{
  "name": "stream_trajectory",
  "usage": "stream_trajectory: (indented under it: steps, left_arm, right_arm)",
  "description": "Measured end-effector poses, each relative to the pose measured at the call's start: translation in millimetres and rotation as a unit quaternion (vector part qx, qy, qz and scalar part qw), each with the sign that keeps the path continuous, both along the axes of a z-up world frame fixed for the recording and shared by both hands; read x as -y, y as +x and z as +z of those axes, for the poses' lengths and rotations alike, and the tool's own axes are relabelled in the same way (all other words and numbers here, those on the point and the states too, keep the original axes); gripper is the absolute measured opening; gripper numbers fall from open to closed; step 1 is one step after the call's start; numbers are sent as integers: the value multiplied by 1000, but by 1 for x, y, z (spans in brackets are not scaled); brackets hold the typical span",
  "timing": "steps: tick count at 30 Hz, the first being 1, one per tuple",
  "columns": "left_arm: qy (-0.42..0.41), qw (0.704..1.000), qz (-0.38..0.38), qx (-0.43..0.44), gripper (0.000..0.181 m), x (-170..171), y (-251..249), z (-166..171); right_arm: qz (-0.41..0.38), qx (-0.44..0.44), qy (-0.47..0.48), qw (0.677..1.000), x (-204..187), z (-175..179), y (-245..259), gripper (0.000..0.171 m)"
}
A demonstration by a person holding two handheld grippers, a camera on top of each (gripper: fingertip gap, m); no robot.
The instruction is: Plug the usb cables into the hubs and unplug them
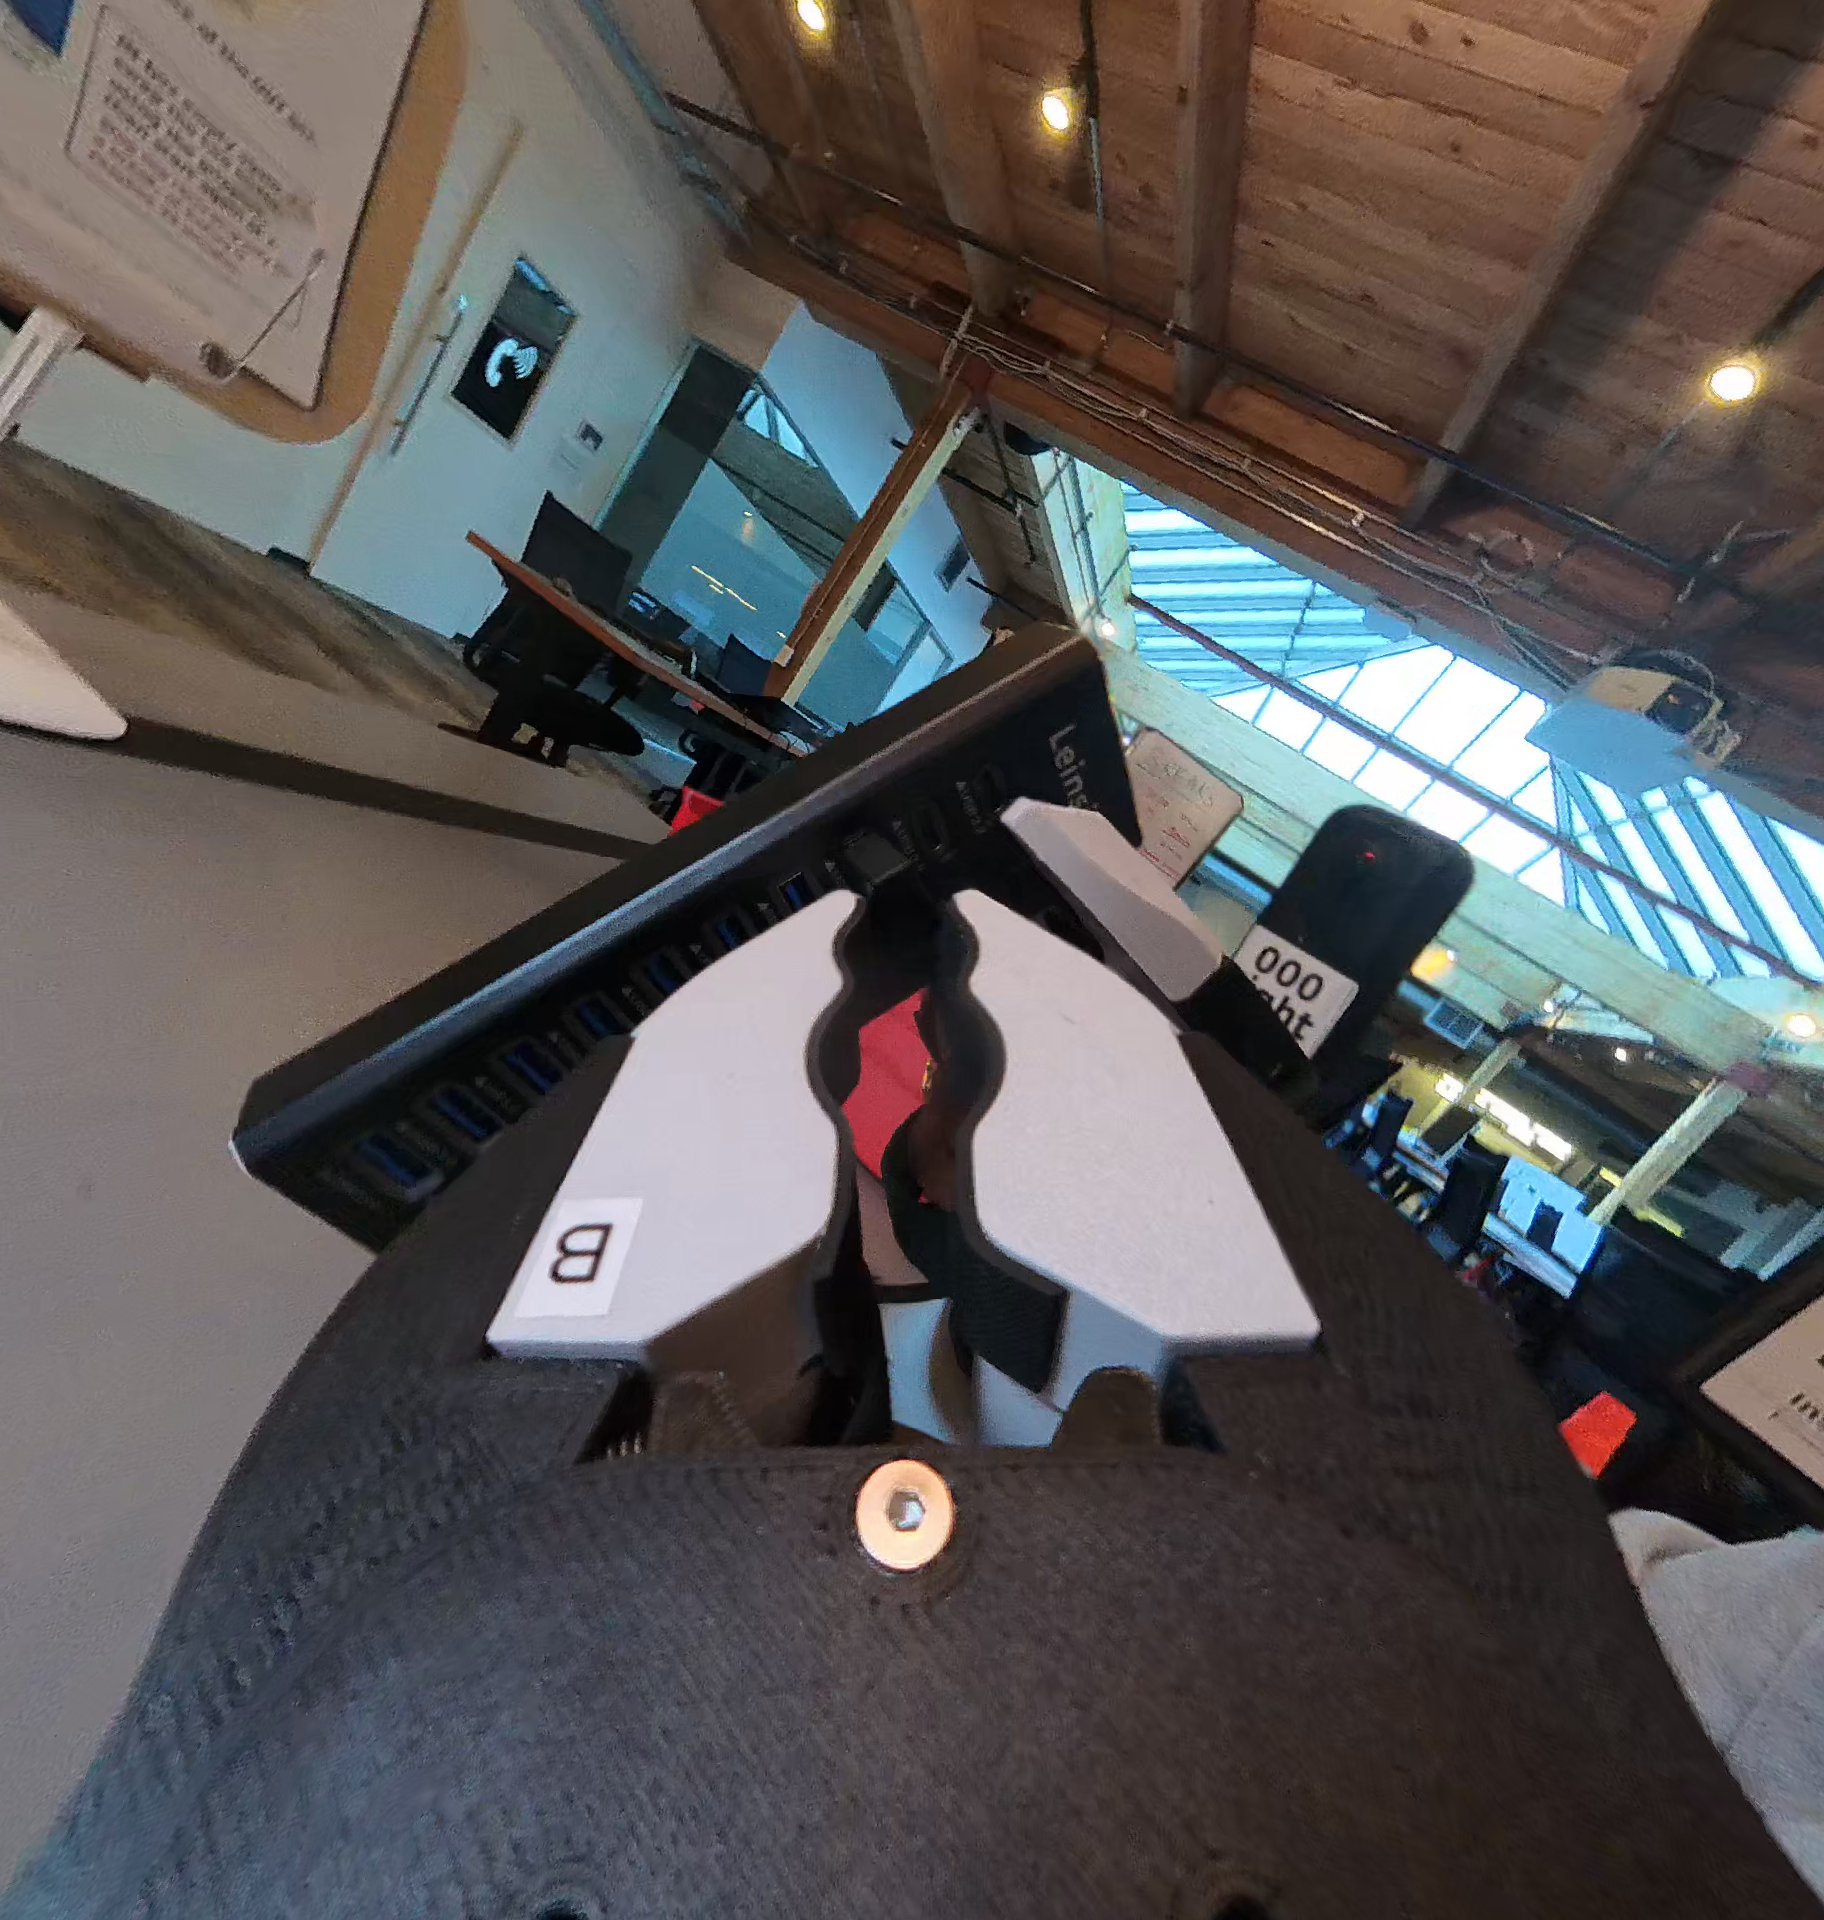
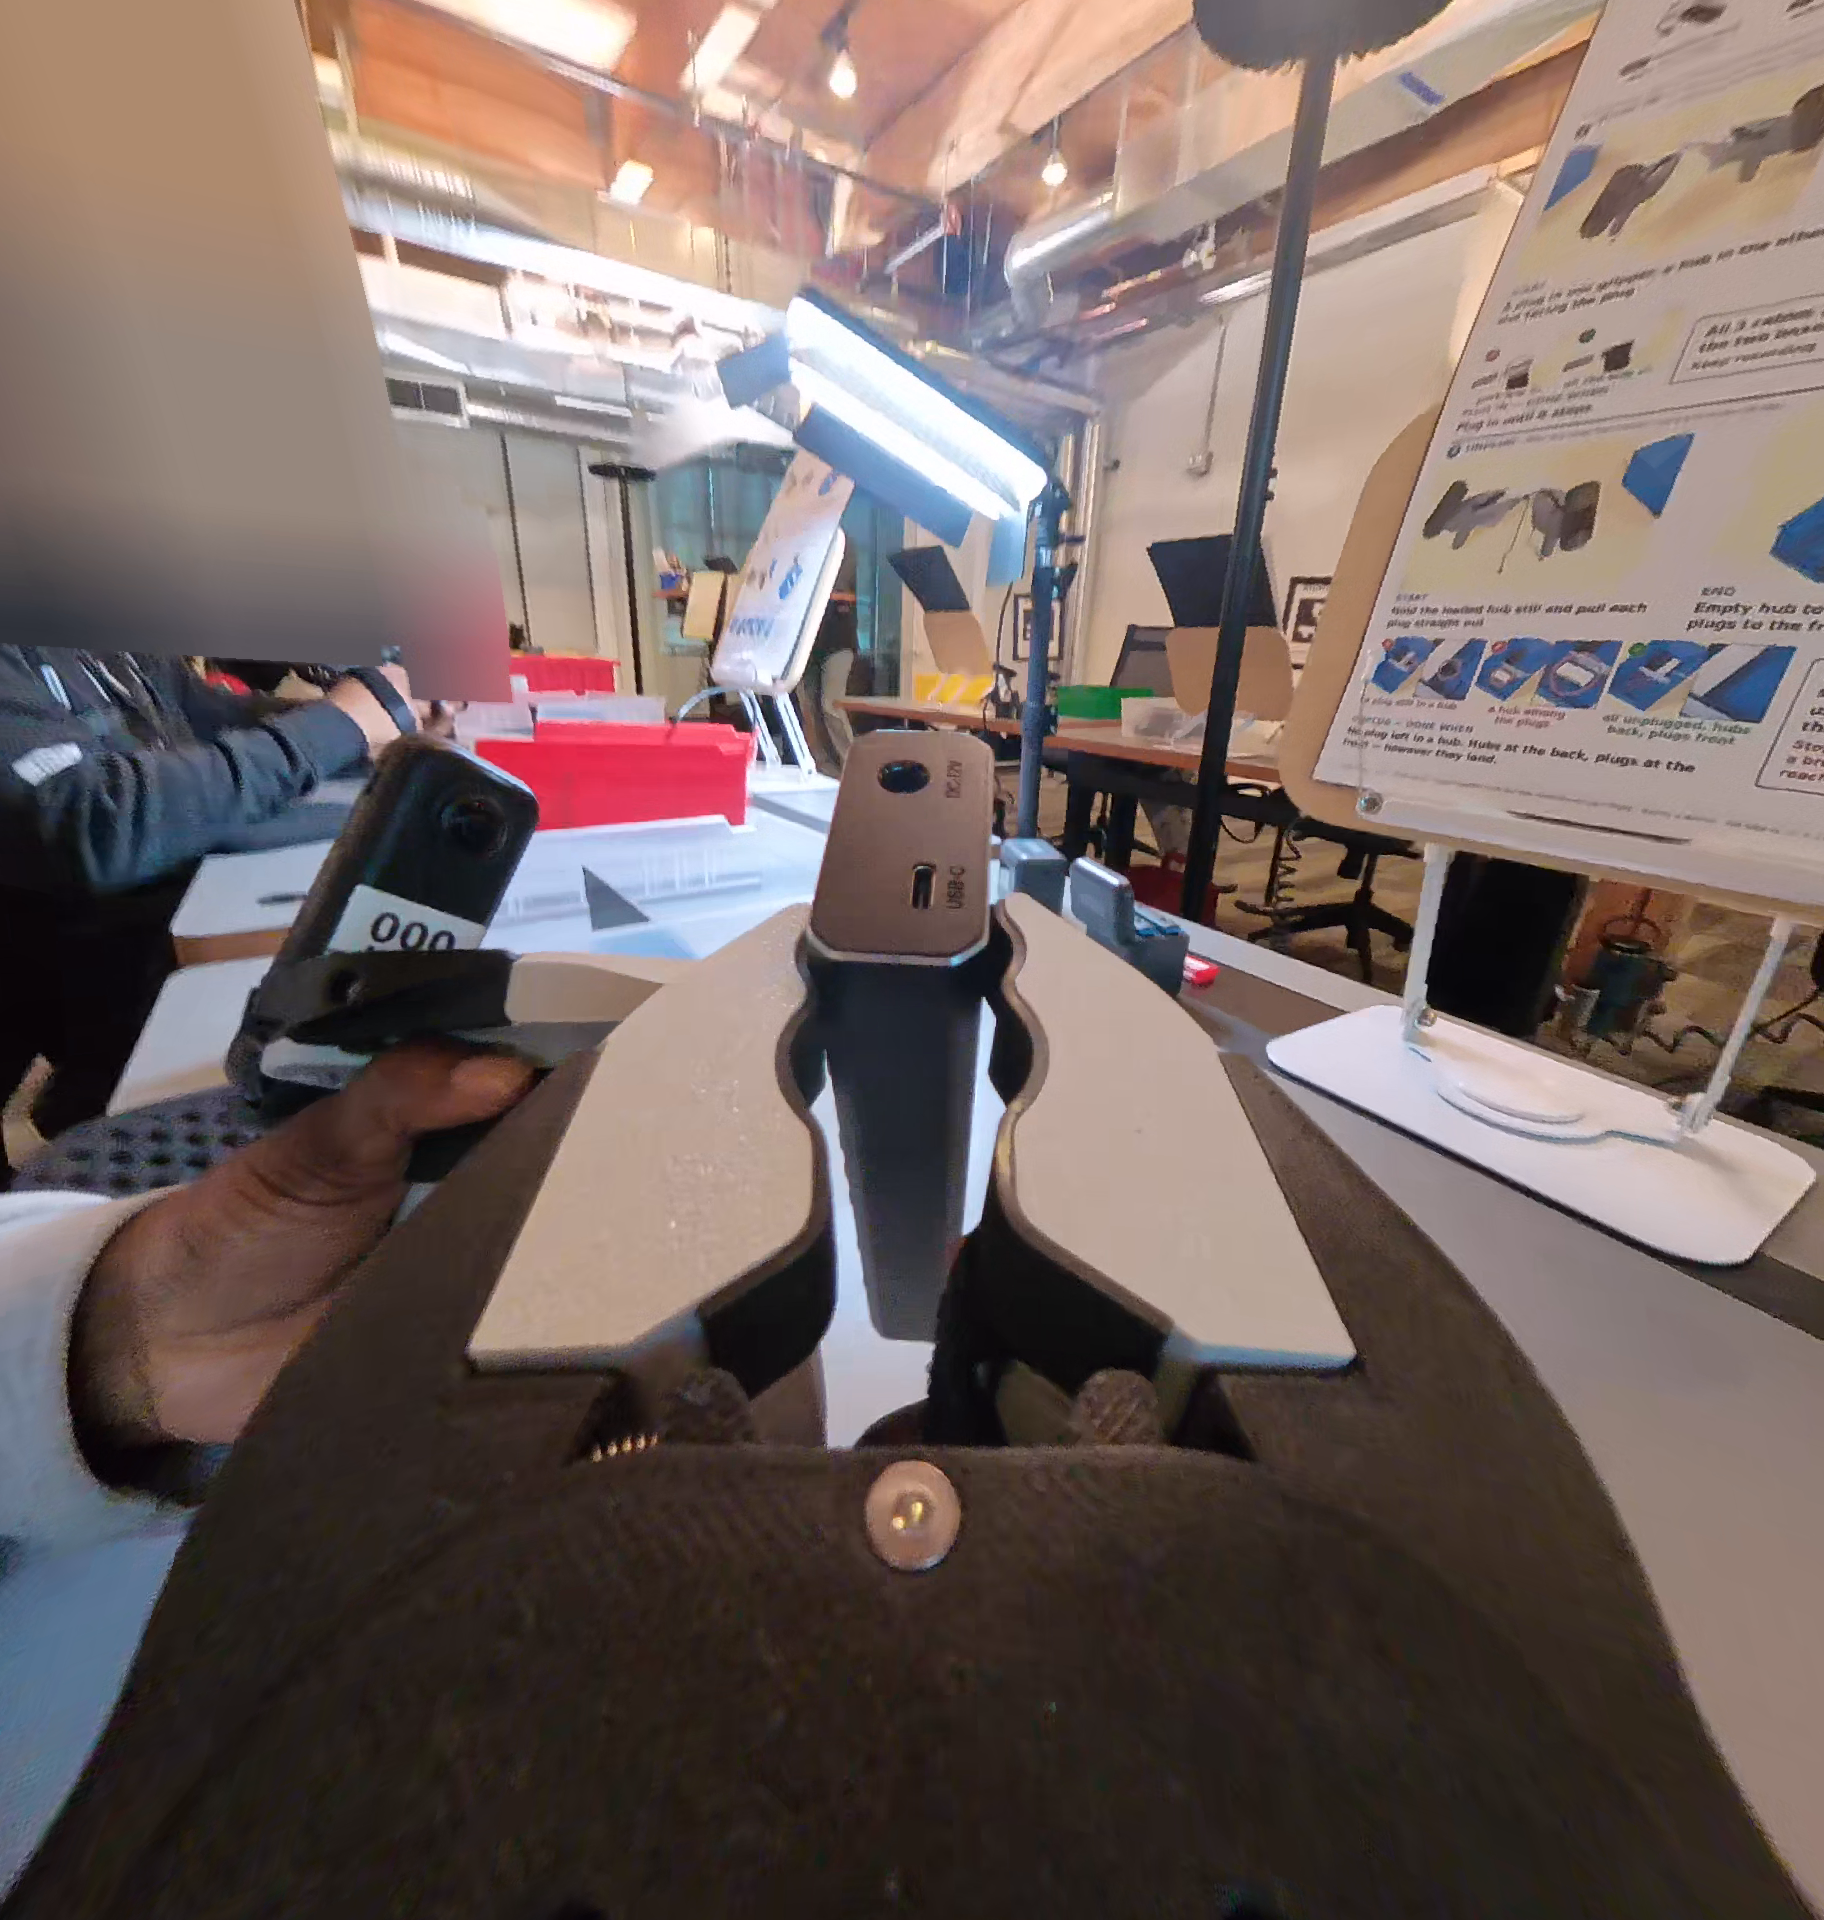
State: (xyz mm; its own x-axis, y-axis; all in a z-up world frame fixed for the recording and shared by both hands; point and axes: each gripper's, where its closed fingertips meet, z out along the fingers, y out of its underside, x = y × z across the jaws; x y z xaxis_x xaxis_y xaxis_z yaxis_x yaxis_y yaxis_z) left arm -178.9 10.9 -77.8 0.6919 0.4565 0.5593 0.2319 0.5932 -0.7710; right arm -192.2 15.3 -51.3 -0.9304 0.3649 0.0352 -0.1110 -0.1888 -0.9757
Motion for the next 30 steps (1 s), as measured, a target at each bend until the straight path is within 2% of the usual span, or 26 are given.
stream_trajectory:
  steps: [2,5,8,12,16,19,23,25,30]
  left_arm:
    - [-19,1000,10,-20,36,2,2,11]
    - [-39,995,55,-67,52,19,13,28]
    - [-47,981,136,-127,52,52,21,52]
    - [-85,967,183,-154,52,83,27,74]
    - [-52,958,227,-168,49,116,34,91]
    - [-39,951,249,-181,46,132,38,98]
    - [-46,947,259,-183,44,139,39,102]
    - [-39,946,263,-184,43,142,40,104]
    - [-37,945,268,-183,41,147,39,105]
  right_arm:
    - [-7,8,-21,1000,-6,14,-3,28]
    - [-64,-13,-39,997,-31,45,-18,28]
    - [-133,-38,-52,989,-74,90,-39,28]
    - [-218,-87,-12,972,-133,145,-64,28]
    - [-264,-89,53,959,-183,169,-96,27]
    - [-262,-9,113,958,-212,153,-129,28]
    - [-225,119,239,937,-237,95,-168,28]
    - [-202,195,320,905,-248,52,-180,28]
    - [-170,341,480,791,-267,-51,-188,29]
